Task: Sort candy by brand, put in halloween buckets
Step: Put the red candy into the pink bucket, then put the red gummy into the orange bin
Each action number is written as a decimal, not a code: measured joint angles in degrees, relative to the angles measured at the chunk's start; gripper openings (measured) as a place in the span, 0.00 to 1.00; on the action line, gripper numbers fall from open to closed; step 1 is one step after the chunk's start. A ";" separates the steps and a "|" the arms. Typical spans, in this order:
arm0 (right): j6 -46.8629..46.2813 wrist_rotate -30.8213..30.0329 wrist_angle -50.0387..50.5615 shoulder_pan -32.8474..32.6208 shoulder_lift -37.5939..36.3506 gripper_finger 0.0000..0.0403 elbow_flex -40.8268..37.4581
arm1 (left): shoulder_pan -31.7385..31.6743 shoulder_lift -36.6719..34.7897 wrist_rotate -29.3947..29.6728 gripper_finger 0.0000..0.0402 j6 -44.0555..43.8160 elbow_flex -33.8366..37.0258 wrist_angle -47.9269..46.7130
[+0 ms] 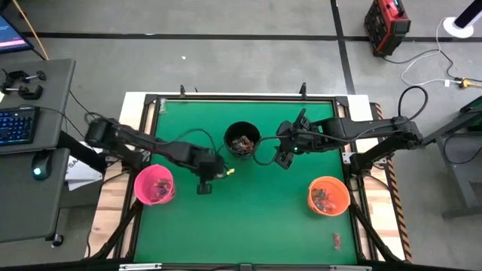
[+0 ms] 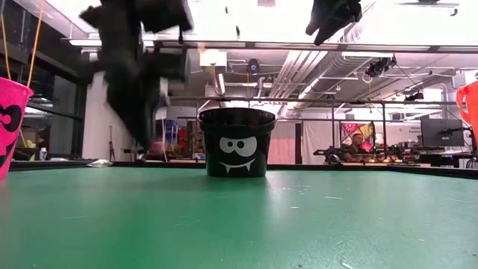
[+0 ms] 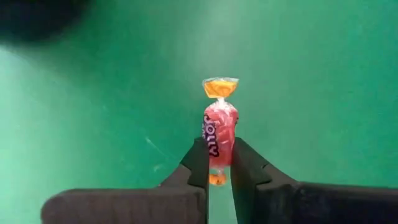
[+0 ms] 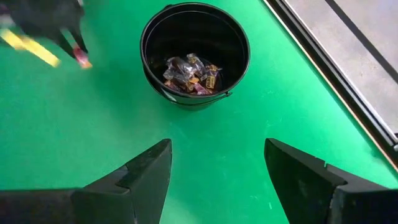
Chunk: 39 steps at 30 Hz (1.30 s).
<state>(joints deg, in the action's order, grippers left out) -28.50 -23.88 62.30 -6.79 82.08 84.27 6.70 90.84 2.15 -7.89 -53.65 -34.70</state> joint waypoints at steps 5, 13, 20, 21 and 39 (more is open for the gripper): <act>1.39 0.00 -0.04 0.00 0.00 0.62 0.00 | 0.30 -11.10 2.24 0.03 -5.61 -0.06 -2.24; 2.03 0.00 -0.08 0.00 0.00 0.62 0.00 | 8.46 -27.98 8.08 0.02 -28.16 -0.13 -13.91; 3.50 0.00 -0.47 0.00 0.00 0.62 0.00 | 22.34 -33.47 5.53 0.02 -49.53 -0.12 -32.10; 3.50 -0.02 -0.46 0.00 0.00 0.62 0.00 | 23.99 -33.74 5.16 0.02 -52.53 -0.11 -34.35; 4.79 3.70 0.55 0.04 0.00 0.62 0.00 | 30.76 -34.90 3.04 0.46 -60.03 -0.11 -44.58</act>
<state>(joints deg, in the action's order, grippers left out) -23.71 -20.18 62.86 -6.74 82.08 84.27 37.46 55.94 5.19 -67.92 -53.76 -79.28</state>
